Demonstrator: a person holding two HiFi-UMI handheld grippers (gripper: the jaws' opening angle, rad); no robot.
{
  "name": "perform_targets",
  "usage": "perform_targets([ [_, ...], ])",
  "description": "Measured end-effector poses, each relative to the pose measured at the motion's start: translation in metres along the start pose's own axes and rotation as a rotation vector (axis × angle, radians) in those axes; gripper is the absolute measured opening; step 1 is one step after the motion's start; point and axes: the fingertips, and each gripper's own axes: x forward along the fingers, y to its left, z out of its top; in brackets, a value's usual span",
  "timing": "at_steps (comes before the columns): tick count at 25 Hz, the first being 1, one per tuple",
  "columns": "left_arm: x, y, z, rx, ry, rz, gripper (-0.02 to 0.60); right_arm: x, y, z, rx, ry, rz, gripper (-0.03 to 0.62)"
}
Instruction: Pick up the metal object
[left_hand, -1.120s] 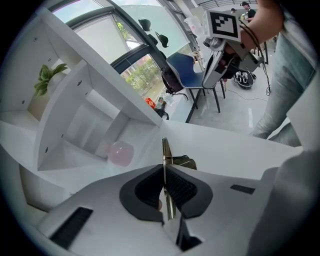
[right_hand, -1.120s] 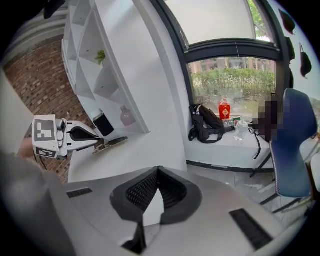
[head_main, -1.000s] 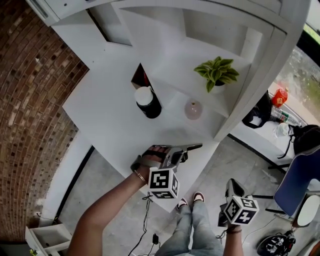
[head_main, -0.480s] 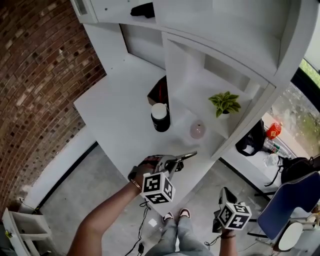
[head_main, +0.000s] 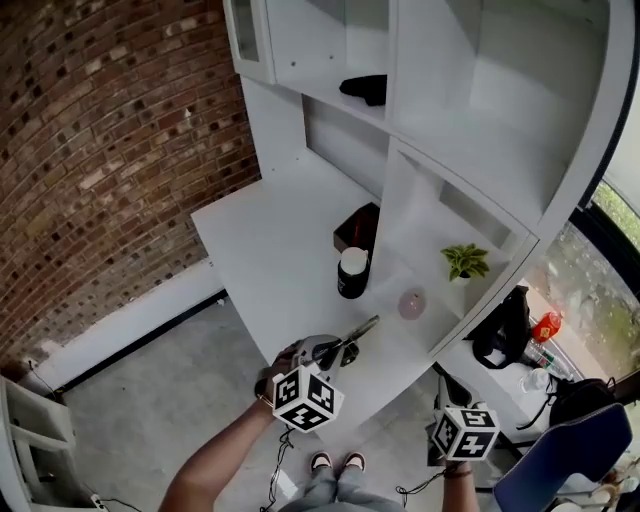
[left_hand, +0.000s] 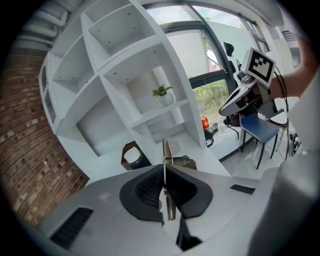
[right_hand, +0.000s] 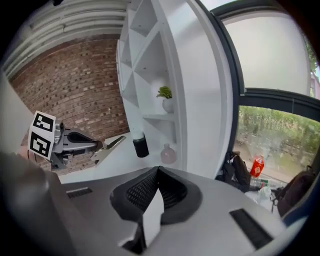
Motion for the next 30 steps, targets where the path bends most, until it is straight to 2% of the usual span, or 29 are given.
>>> perform_targets([
  [3,-0.021,0.01,-0.003,-0.139,-0.022,0.068,0.015,-0.003,0.018,0.025,-0.069,-0.031,0.04,0.0],
  [9,-0.064,0.029,-0.011,-0.492,-0.08,0.227,0.015,-0.006,0.039,0.067,-0.161,-0.107,0.089,0.0],
  [13,-0.09,0.049,-0.014,-0.63,-0.143,0.352,0.015,-0.008,0.047,0.095,-0.155,-0.182,0.091,0.0],
  [15,-0.097,0.056,-0.015,-0.667,-0.16,0.38,0.015,-0.008,0.053,0.107,-0.136,-0.218,0.096,0.0],
  [19,-0.11,0.064,-0.013,-0.667,-0.177,0.409,0.015,-0.009,0.068,0.113,-0.118,-0.237,0.128,0.0],
  [25,-0.117,0.07,-0.014,-0.678,-0.189,0.42,0.015,-0.007,0.081,0.111,-0.129,-0.234,0.139,0.0],
  [30,-0.112,0.074,-0.019,-0.705,-0.189,0.408,0.015,-0.006,0.082,0.112,-0.161,-0.236,0.115,0.0],
])
